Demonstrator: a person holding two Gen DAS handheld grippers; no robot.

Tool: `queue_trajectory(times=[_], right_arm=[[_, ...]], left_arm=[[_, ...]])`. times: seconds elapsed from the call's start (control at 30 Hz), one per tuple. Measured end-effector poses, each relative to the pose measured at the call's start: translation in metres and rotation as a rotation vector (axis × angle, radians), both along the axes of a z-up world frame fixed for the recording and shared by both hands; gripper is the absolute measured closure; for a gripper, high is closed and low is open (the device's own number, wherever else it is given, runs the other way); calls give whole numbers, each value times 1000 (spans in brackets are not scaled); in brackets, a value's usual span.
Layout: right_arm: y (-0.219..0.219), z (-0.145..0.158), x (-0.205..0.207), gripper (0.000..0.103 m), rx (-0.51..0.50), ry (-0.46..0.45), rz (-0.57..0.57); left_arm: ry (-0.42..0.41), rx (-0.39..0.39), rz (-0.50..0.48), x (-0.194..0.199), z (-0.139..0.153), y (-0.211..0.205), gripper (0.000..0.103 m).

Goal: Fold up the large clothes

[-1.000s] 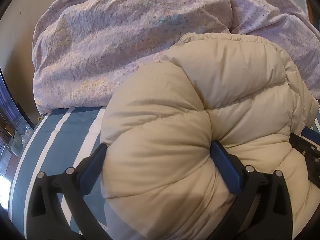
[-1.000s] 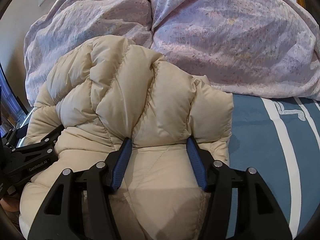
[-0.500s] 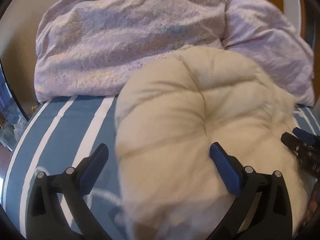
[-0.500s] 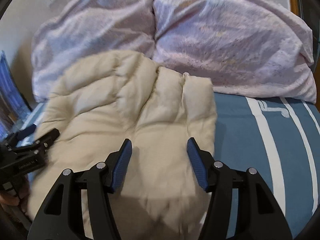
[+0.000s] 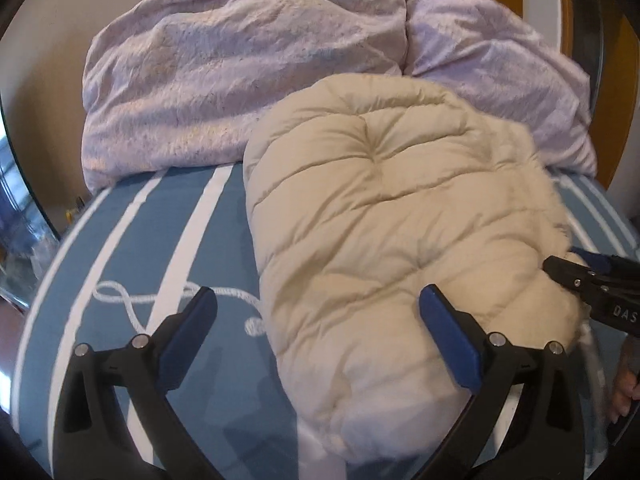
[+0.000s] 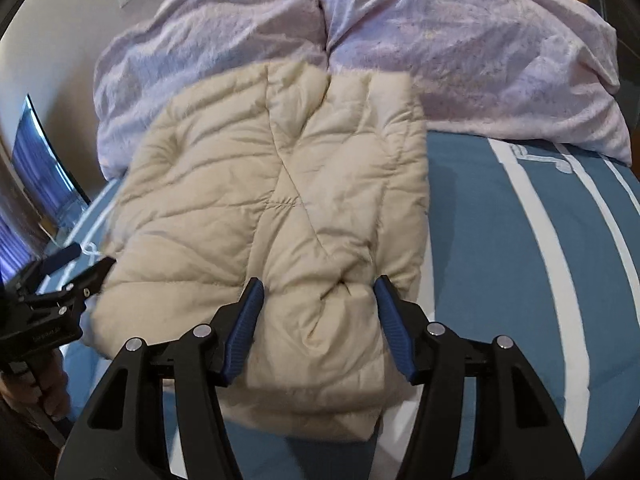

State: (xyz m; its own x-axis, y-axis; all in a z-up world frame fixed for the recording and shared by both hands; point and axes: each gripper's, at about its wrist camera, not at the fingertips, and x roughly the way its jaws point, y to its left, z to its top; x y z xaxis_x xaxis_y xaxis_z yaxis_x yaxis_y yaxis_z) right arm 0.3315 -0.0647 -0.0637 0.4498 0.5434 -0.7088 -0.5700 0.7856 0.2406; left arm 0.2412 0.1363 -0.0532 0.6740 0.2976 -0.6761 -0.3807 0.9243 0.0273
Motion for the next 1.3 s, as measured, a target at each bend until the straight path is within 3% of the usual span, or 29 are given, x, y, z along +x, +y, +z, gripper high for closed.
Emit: queue_trajectory(times=[0.07,0.13,0.27,0.77,1.0,1.3], right_arm=[[-9,9,-9,22,6,-19,-11],[-18,17,-19,7,17,-41,-18],[-30,24,-39,1,13,-60,-16],[-49,33,-112,1,23,-58,21],[-61,31,-126,1,62,5,23],[-64,31,-138,1,65,19,25]], left_arm=[[-28,-3,-6,-14,7,-3,2],[-52,-8,-14,-30,13,-6,2],[-73,-39,-20,-59,21,-14,2],[-81,-164,-9,-127,15,-37,2],[-65,-241,-21,-144,11,-40,2],[-46,-262,-35,-152,11,-49,2]])
